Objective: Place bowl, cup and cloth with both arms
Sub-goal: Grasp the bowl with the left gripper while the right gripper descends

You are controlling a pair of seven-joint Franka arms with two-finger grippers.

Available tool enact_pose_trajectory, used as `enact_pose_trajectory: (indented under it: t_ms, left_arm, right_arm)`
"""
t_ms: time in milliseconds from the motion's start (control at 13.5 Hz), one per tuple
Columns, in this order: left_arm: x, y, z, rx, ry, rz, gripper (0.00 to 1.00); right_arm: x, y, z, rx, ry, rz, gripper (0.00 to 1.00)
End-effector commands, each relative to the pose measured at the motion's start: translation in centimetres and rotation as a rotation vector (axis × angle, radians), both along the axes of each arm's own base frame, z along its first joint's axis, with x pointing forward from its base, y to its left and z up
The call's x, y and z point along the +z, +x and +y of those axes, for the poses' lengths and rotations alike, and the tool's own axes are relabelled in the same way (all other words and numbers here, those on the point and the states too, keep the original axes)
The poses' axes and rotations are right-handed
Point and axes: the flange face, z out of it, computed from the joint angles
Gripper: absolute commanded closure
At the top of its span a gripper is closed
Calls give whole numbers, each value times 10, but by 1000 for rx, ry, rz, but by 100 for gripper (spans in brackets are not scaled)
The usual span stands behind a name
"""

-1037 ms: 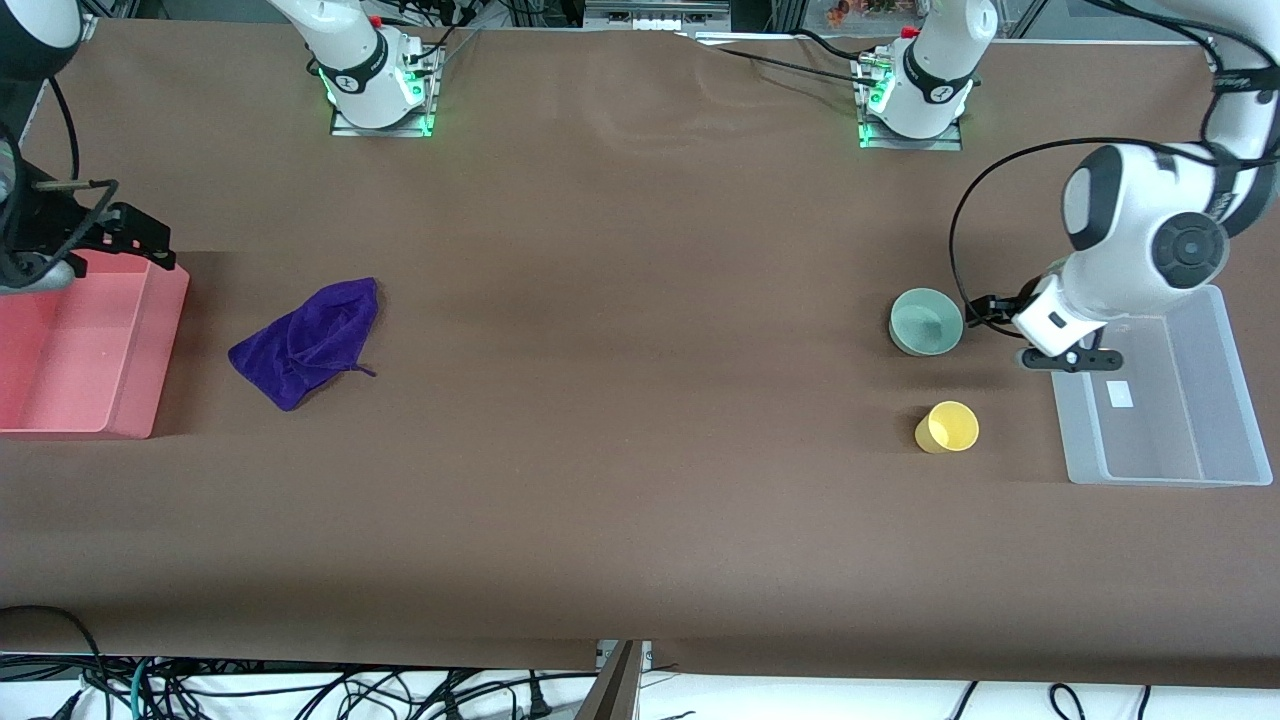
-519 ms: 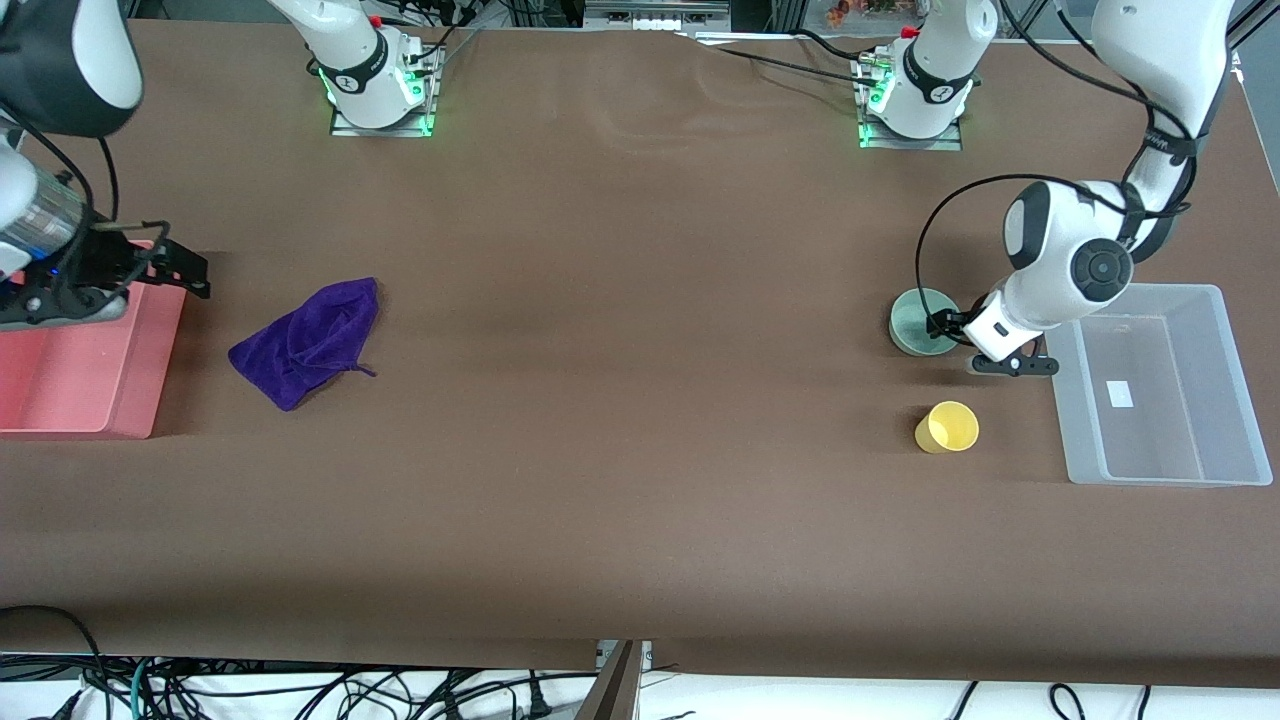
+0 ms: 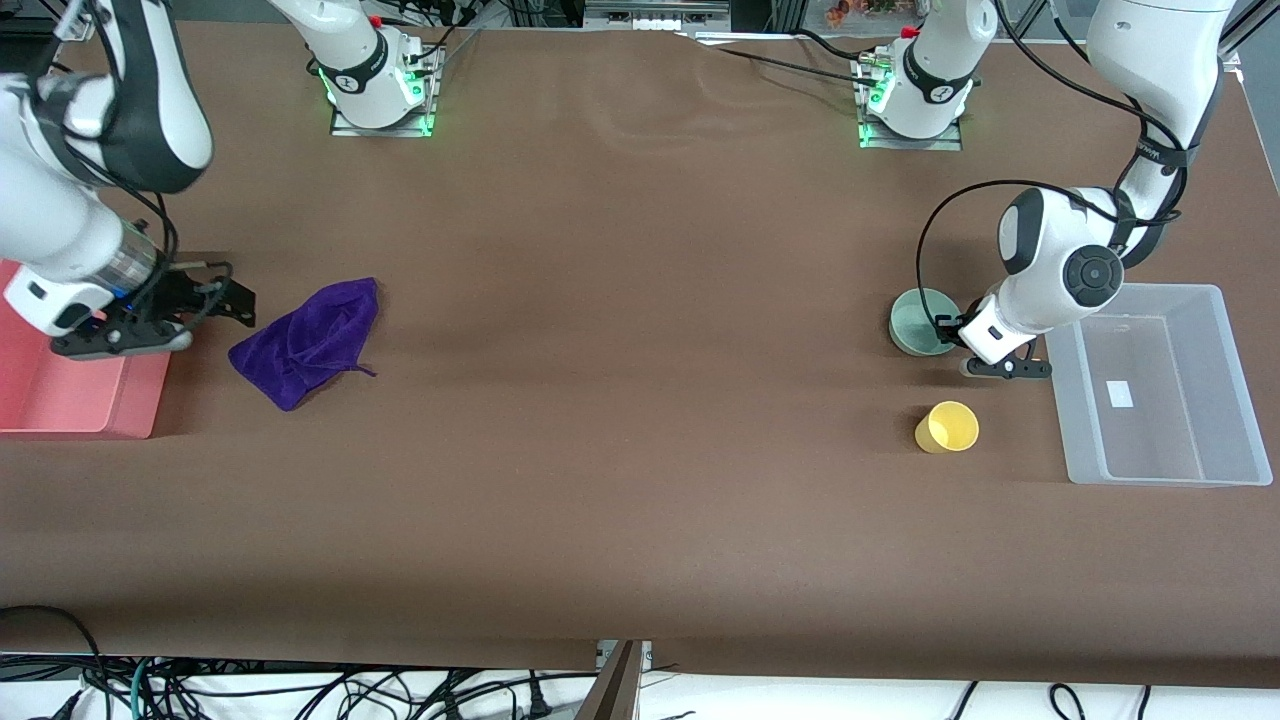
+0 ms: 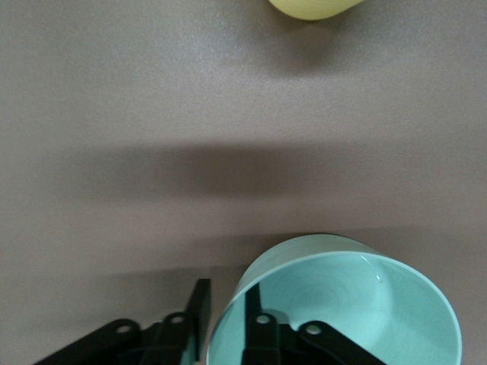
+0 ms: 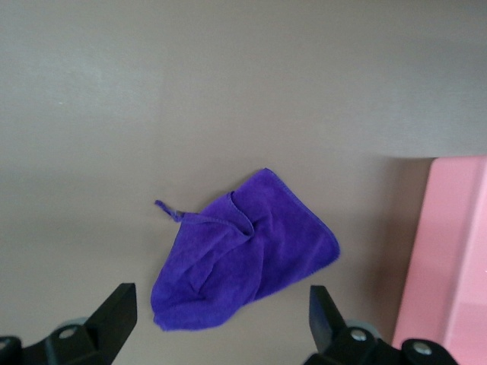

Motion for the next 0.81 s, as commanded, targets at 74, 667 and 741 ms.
enact_pose_trajectory:
  t_ms: [74,667,741]
  left_arm:
    - [4,1,3,-28,6,-8,100]
    - [86,11,16,-147,-13,44,100]
    - [111,20,18,-148,-11,58,100]
  right_arm:
    - [-33,5,18,-63,11,19,0]
    - [-135,-4,20,-63,18,29,0]
    - [-148,-8,19,-64,19,33,0]
